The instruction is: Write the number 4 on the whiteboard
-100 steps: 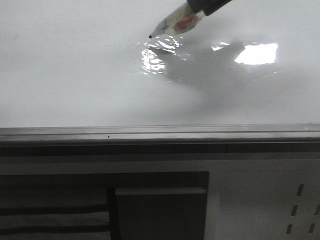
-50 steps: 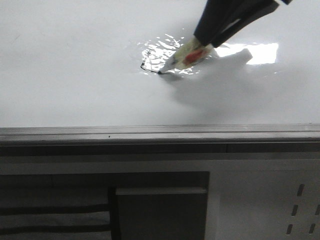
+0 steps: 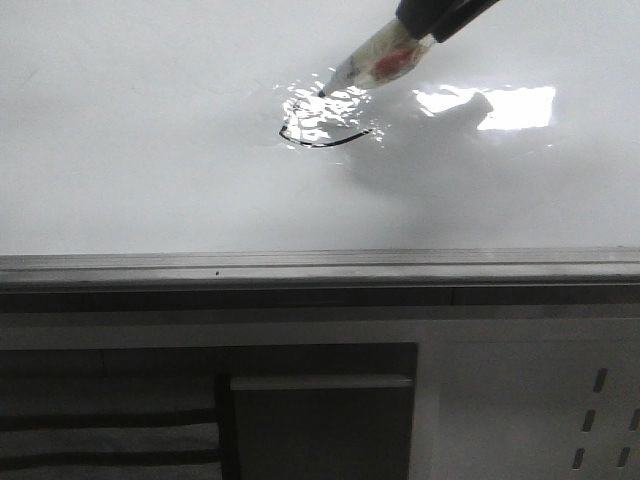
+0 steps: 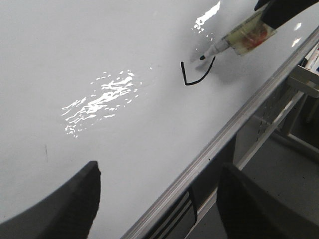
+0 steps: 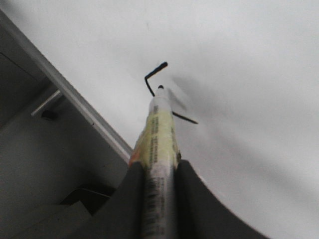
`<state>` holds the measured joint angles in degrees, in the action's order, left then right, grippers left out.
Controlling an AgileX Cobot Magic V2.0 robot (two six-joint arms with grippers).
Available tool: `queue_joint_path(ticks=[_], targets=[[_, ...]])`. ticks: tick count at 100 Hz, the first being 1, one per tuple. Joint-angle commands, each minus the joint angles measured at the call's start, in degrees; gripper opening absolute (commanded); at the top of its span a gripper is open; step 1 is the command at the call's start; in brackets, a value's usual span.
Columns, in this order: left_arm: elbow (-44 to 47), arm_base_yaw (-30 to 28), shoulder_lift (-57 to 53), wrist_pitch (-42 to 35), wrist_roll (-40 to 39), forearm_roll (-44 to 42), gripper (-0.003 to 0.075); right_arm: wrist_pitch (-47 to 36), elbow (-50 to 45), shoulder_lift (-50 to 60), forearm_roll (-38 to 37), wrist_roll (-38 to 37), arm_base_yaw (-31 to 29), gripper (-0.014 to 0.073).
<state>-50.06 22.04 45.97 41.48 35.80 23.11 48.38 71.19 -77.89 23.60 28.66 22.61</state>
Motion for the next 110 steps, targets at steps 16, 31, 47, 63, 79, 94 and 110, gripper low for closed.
queue_joint_path(ticks=[16, 31, 47, 63, 79, 94, 110], targets=[[-1.46, -0.28, -0.05, -4.47, -0.82, 1.80, 0.0461, 3.40, 1.78, -3.52, 0.06, 0.82, -0.41, -0.0036], [-1.46, -0.28, 0.37, -4.76, -0.37, 1.80, 0.0461, 5.11, 2.52, -2.85, 0.06, 1.56, 1.41, -0.0036], [-2.76, 0.66, 3.62, -2.00, 2.77, 3.10, 0.0461, 4.96, 5.19, 2.61, 0.06, 3.80, 2.49, -0.0036], [-6.80, 6.38, 10.71, 4.11, 15.52, 9.82, 0.0461, 13.02, 5.18, 6.40, 0.17, 19.08, 4.35, -0.0036], [-11.04, 14.60, 19.18, 4.26, 21.14, 9.94, 0.0461, 16.23, 5.18, 7.55, 0.06, 28.86, 5.59, -0.0036], [-15.95, 19.49, 27.27, 4.15, 22.16, 10.09, 0.0461, 16.51, 5.18, 7.53, 0.06, 30.00, 5.68, -0.0036], [-19.55, 20.85, 33.52, 2.95, 23.83, 11.01, 0.0461, 16.51, 5.18, 7.53, 0.06, 30.12, 5.68, -0.0036]])
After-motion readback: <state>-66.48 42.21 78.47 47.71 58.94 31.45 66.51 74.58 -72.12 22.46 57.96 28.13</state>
